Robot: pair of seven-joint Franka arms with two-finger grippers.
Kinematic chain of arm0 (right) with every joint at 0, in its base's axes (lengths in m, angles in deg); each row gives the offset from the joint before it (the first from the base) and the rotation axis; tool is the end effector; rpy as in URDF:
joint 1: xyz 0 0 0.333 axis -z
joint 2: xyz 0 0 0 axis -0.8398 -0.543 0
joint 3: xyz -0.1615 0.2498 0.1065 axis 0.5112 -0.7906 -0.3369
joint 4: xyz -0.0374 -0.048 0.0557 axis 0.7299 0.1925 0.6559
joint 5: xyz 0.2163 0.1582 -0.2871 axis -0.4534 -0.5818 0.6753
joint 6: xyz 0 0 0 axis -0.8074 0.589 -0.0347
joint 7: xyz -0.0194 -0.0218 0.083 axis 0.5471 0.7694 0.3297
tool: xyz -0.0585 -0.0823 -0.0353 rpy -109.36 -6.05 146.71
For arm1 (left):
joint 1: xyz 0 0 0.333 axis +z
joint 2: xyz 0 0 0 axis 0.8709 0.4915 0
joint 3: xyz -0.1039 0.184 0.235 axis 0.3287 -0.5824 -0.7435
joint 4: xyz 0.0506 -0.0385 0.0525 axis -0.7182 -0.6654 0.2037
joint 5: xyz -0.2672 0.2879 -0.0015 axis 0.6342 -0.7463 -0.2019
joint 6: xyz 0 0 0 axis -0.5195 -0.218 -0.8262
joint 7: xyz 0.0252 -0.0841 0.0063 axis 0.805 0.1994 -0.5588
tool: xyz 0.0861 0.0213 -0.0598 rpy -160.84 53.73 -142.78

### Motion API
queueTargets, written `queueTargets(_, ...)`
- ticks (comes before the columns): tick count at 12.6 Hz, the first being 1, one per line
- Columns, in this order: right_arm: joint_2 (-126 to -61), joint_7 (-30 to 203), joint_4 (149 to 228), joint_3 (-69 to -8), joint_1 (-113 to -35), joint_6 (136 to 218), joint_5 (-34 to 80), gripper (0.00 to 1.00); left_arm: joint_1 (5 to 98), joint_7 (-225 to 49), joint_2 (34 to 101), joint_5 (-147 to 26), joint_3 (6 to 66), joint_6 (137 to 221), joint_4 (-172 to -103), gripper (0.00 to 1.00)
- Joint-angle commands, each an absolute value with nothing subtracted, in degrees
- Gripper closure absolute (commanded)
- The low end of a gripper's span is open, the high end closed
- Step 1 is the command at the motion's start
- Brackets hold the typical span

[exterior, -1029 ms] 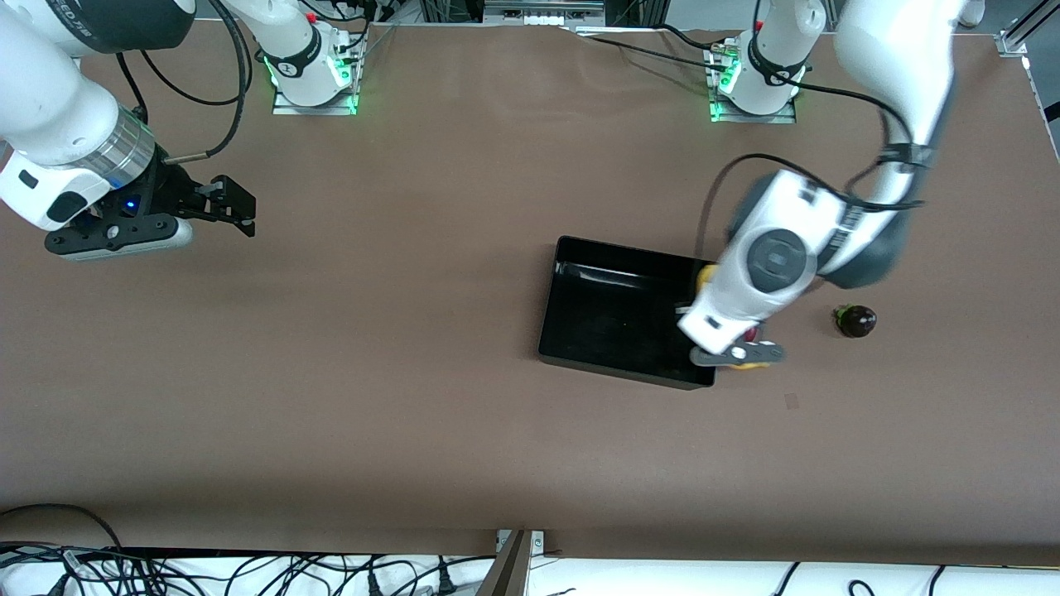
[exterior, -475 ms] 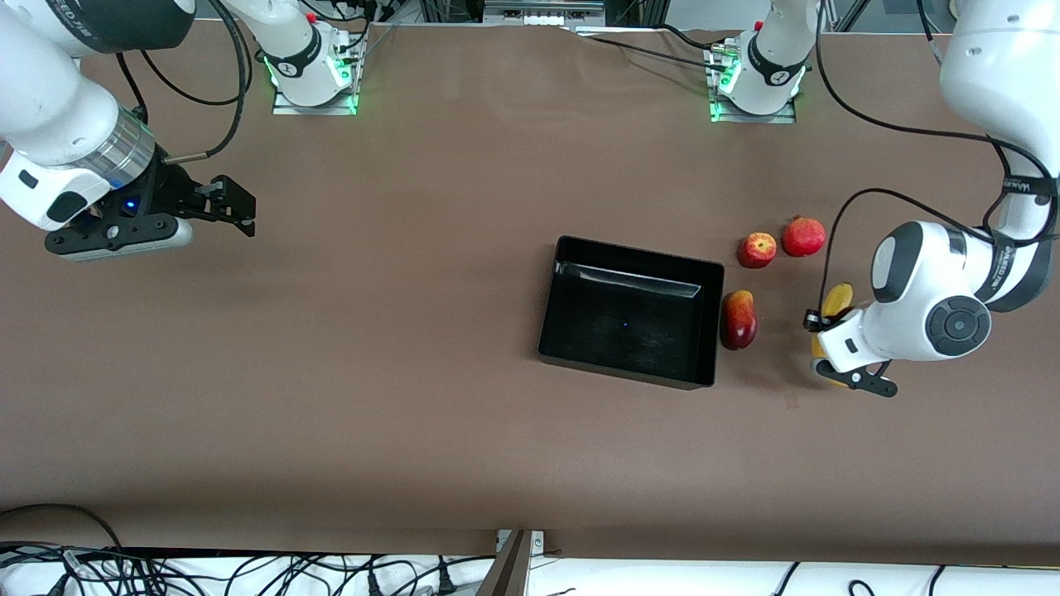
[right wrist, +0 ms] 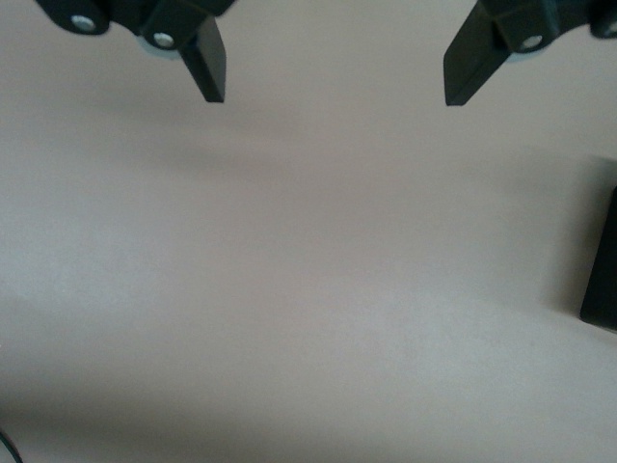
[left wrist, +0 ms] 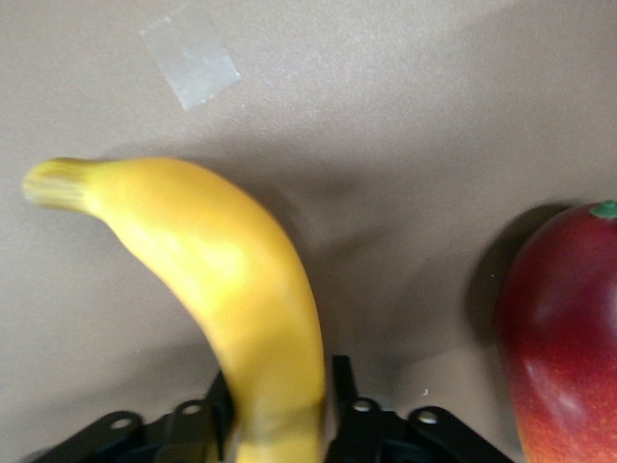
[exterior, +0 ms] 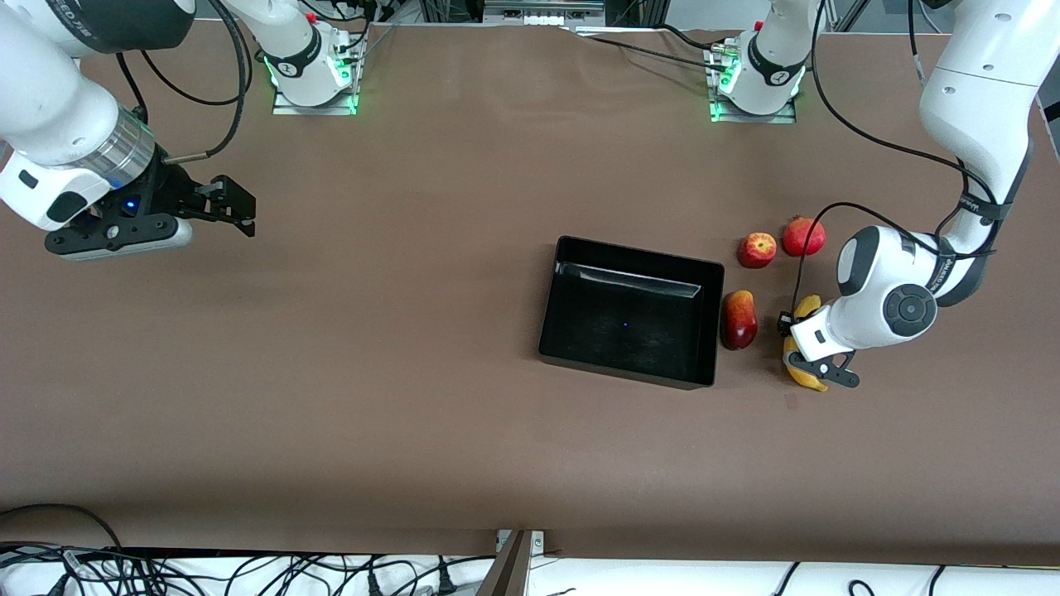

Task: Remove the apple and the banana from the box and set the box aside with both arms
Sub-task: 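Lower the banana onto the table, open and raise the left gripper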

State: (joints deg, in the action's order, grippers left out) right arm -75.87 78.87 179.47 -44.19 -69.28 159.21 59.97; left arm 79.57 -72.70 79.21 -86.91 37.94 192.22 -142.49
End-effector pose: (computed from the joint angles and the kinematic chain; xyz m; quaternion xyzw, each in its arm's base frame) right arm 0.5813 0.1259 0.5844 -0.9963 -0.0835 -0.0204 0.0038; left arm 0.6283 0.0041 0.1807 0.9829 -0.1684 -0.0735 0.0055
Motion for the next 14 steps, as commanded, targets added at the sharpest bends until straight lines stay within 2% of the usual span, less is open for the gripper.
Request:
queueTargets(1, -75.67, 78.14, 179.00, -44.07, -69.42, 158.72, 59.20, 0.00, 80.34, -74.31, 75.99, -88.15, 39.00, 191.84, -142.28, 0.00)
queueTargets(3, -75.67, 78.14, 179.00, -44.07, -69.42, 158.80, 59.20, 0.00, 80.34, -74.31, 72.40, -87.19, 39.09, 188.18, -140.27, 0.00)
queueTargets(7, -75.76, 78.14, 179.00, -44.07, -69.42, 158.89, 59.20, 0.00, 79.81, -74.14, 71.24, -87.10, 42.07, 164.56, -124.12, 0.00)
queueTargets(8, -75.76, 78.14, 179.00, -44.07, -69.42, 158.80, 59.20, 0.00, 79.72, -74.31, 71.24, -86.23, 42.86, 160.85, -120.87, 0.00)
queueTargets(11, -75.76, 78.14, 179.00, -44.07, -69.42, 158.80, 59.20, 0.00, 79.72, -74.32, 71.24, -83.76, 43.84, 151.26, -112.77, 0.00)
queueTargets(14, -75.76, 78.14, 179.00, -44.07, -69.42, 158.72, 59.20, 0.00, 79.02, -74.23, 69.50, -81.14, 43.40, 147.81, -109.67, 0.00)
